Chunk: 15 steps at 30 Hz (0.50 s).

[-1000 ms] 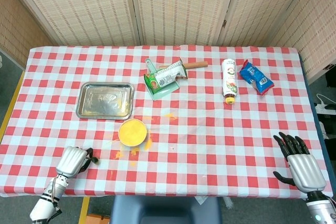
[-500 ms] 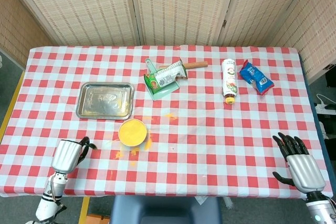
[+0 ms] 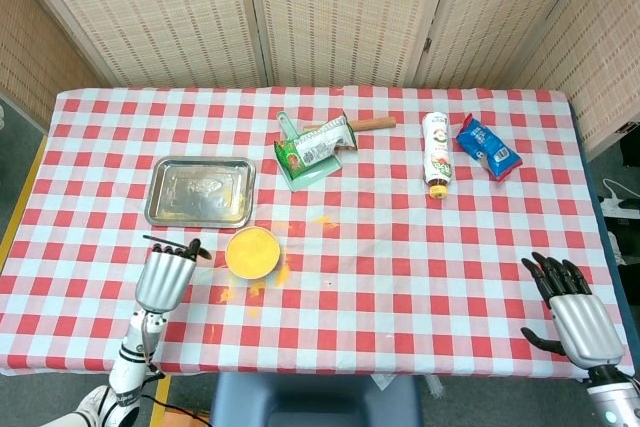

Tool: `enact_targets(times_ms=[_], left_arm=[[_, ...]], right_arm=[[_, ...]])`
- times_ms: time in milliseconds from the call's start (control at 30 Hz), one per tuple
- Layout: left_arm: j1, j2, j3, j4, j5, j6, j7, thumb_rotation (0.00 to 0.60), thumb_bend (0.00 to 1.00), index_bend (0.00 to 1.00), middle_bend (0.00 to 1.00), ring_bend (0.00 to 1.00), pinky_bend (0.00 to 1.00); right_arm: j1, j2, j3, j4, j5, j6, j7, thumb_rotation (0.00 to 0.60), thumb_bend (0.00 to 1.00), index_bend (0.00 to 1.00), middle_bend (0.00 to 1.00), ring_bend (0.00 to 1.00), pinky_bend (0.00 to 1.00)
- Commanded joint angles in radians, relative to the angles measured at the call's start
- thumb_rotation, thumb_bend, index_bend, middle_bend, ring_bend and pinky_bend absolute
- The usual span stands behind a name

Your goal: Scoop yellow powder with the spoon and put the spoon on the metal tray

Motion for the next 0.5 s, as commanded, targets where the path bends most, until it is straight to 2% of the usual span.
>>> enact_targets(times_ms=[33, 233, 500], left_arm=[[-0.039, -0.043, -0.018, 0.031, 0.005, -0.016, 0.053, 0.6, 0.65, 0.98, 1.0, 1.0, 1.0], [-0.061, -0.073, -0.018, 0.054, -0.007, -0.052, 0.08, 0.6, 0.65, 0.98, 1.0, 1.0, 1.0], [-0.097, -0.129, -0.007, 0.052, -0.03, -0.14, 0.262, 0.6, 0.65, 0.98, 1.0, 1.0, 1.0]], right_arm=[[0.0, 0.004, 0.0, 0.001, -0.002, 0.001, 0.009, 0.6, 0.11, 0.0, 0.0, 0.0, 0.0], [0.002, 0.009, 0.0, 0.004, 0.0, -0.002, 0.021, 0.6, 0.11, 0.0, 0.0, 0.0, 0.0], [0.005, 0.012, 0.003, 0.006, 0.011, -0.011, 0.032, 0.6, 0.11, 0.0, 0.0, 0.0, 0.0]])
